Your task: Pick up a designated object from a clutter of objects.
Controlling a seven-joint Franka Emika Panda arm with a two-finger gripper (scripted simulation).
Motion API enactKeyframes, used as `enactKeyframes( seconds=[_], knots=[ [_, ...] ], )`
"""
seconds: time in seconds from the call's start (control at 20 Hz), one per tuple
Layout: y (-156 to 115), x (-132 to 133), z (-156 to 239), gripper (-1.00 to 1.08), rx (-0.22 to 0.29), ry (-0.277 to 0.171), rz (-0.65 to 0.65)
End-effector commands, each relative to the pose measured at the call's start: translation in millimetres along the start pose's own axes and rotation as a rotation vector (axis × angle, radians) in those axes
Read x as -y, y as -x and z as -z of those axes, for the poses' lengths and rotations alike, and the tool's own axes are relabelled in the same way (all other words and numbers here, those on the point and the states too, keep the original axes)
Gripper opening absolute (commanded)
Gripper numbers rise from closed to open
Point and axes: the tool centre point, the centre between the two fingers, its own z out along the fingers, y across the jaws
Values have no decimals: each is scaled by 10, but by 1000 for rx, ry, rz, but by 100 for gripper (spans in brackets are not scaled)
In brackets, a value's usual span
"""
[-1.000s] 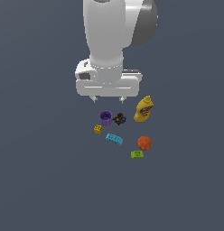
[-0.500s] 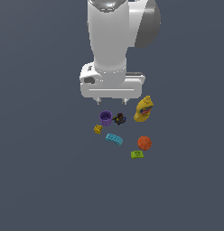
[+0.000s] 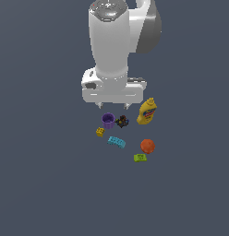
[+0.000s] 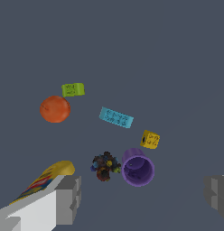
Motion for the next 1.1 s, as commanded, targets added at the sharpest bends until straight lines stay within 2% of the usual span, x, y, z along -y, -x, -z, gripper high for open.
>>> enactKeyframes(
  seconds=[0.0,0.55,1.05],
  knots=[
    [-13,-33,-92,100,-3,-1,-11],
    [-45,-300,-808,100,-31,-4,-105],
    [93,-621,-1575,100,-63,2,-215]
  ],
)
